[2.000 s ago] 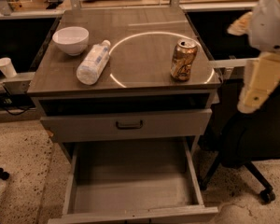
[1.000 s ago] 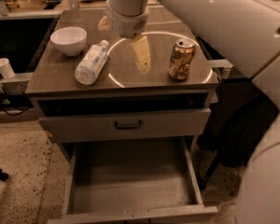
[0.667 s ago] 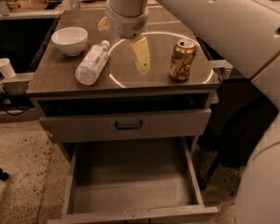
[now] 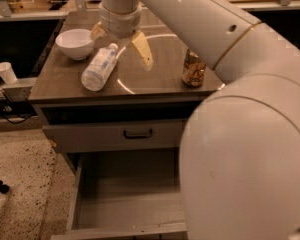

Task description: Place blue plastic bottle into middle drawer

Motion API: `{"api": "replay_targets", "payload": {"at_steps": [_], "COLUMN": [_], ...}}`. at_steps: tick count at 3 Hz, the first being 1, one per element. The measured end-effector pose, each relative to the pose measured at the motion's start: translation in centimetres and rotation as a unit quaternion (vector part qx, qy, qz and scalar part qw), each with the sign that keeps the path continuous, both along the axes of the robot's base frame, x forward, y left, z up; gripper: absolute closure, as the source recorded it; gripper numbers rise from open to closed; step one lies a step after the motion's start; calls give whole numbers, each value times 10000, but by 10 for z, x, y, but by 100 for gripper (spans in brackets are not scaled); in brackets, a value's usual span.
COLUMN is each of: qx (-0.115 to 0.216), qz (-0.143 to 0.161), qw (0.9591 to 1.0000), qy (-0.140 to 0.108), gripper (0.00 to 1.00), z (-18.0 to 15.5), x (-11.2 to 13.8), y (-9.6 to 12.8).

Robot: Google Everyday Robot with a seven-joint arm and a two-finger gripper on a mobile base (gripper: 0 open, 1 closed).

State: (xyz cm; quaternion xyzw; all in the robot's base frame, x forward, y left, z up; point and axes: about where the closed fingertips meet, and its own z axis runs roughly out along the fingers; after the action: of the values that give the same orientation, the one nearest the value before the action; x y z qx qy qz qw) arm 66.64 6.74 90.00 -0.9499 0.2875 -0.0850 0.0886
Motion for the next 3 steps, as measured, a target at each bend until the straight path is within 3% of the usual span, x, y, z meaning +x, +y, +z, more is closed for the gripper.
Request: {"api": "replay_targets", "payload": {"at_steps": [1, 2, 3], "qx": [-206, -304, -310], "qz": [1026, 1552, 1858], "qw": [9945, 9873, 9817], "qy": [97, 161, 289], "gripper": [0, 0, 18], "z": [-22, -37, -58], "x": [19, 33, 43], "y": [25, 42, 56]}}
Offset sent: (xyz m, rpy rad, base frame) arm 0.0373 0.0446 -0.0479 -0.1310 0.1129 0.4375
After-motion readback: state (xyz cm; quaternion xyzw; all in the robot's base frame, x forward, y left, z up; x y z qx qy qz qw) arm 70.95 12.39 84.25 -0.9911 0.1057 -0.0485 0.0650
